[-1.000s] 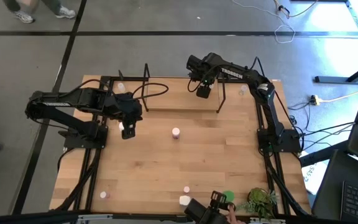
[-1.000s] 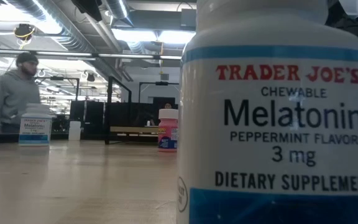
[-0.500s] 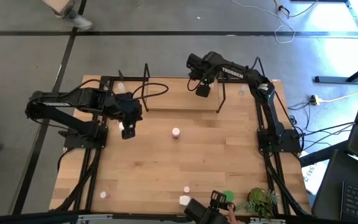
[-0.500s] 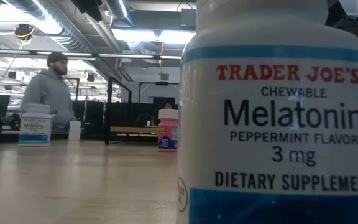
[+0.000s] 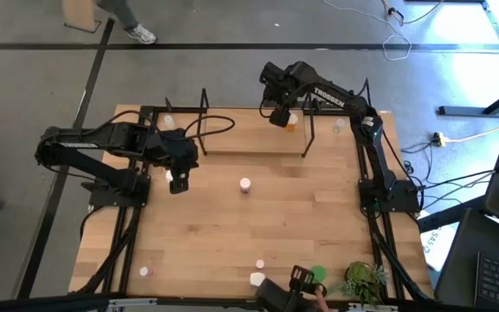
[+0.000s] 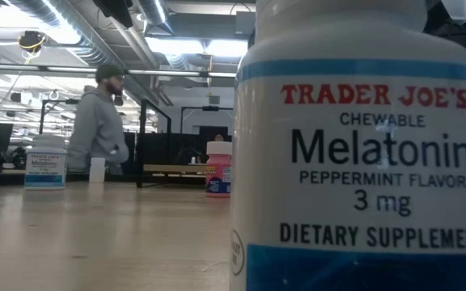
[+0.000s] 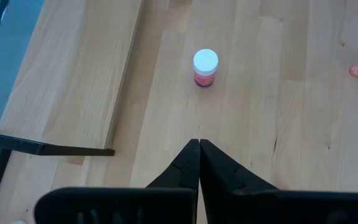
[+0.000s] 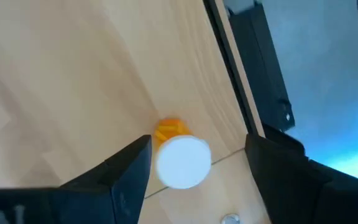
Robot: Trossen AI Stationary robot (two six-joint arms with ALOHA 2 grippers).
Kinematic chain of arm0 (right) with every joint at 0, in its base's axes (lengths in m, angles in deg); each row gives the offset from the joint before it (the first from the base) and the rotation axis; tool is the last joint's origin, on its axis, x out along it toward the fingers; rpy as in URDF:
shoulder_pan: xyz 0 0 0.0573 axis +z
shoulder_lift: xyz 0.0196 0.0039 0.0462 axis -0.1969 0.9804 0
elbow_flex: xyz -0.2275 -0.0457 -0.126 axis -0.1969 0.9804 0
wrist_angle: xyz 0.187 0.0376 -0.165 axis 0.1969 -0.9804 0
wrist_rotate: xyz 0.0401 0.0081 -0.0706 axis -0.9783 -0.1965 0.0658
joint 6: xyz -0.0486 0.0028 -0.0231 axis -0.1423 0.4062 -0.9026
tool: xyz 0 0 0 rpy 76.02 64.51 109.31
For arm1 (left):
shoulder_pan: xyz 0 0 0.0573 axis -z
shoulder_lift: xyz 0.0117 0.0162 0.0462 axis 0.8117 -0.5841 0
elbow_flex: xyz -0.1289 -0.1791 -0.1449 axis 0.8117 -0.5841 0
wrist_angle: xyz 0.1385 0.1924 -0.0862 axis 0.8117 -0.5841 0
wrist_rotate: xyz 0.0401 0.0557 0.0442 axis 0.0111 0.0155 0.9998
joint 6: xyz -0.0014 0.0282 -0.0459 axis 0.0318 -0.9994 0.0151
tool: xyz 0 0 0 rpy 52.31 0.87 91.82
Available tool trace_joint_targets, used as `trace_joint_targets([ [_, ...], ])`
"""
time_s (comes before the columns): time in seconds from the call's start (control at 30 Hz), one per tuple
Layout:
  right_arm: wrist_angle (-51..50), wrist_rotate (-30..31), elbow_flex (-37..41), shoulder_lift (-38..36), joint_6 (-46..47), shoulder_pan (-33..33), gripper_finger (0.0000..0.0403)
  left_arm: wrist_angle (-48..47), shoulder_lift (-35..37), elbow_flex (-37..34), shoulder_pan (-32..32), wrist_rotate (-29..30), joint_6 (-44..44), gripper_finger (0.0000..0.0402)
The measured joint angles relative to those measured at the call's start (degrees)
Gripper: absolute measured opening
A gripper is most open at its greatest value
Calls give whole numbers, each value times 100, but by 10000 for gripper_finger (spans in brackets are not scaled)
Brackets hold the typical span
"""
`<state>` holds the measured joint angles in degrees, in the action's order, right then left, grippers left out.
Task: Pick and place medicine bottles onto shelf by color
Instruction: Put the white and pink pill bottle on the shelf
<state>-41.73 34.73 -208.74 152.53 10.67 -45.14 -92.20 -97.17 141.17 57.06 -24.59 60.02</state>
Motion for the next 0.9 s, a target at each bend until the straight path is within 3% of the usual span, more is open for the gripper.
trace_joint_targets([
  [0.23, -309, -74, -875, -4, -26, 305, 261, -11, 0, 0, 0, 0, 424, 0],
  [0.37, -356, -202, -829, -230, -41, 498, 261, -299, 0, 0, -1, 0, 1143, 0],
  [0.5, -599, -1037, -820, -426, -61, 683, 261, -915, 0, 0, -3, 0, 2064, 0],
  [0.73, -589, -3350, -818, -895, -376, 904, 262, -1492, 2, 0, -6, 0, 2972, 0],
  [0.9, -599, -3802, -818, -1340, -739, 1153, 262, -1505, 2, 0, -6, -1, 3018, 0],
])
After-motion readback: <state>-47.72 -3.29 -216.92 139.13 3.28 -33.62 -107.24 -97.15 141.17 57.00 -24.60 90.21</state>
